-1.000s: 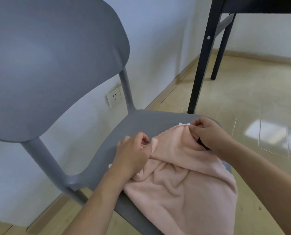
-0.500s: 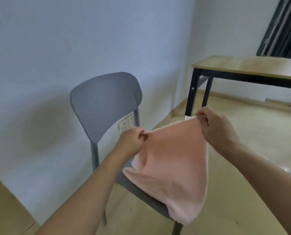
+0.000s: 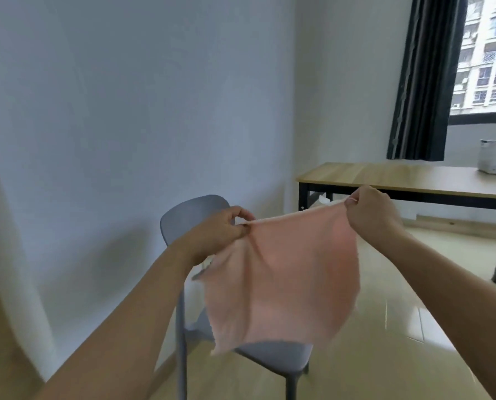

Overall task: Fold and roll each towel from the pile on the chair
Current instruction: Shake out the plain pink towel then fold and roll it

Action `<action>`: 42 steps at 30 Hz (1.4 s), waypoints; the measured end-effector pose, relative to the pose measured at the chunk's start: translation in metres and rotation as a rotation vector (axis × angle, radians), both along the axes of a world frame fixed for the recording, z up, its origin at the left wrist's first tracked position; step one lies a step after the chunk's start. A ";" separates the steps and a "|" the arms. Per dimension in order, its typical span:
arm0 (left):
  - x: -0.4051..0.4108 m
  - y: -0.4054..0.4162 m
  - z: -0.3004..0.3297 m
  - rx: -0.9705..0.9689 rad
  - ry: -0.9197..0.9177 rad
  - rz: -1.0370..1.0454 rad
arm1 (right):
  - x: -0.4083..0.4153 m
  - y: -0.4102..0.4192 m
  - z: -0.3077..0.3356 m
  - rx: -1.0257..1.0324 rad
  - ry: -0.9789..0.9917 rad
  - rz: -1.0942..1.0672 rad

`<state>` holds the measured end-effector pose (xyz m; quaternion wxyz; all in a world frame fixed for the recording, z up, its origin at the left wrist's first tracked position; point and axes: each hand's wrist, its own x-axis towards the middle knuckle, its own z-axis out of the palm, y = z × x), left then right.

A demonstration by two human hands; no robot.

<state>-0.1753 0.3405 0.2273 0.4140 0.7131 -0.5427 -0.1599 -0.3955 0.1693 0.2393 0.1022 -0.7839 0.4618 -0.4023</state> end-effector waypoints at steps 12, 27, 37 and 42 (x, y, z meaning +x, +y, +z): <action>-0.059 0.006 -0.019 -0.176 0.411 -0.073 | -0.001 0.046 -0.050 0.246 -0.331 0.499; -0.067 -0.046 -0.175 -0.331 -0.072 0.292 | 0.009 0.026 -0.215 0.365 -0.298 0.539; -0.044 -0.055 -0.204 -0.286 0.122 0.280 | 0.011 0.021 -0.227 0.434 0.090 0.753; -0.040 -0.062 -0.211 -0.322 0.281 0.259 | 0.020 0.018 -0.230 0.322 0.101 0.691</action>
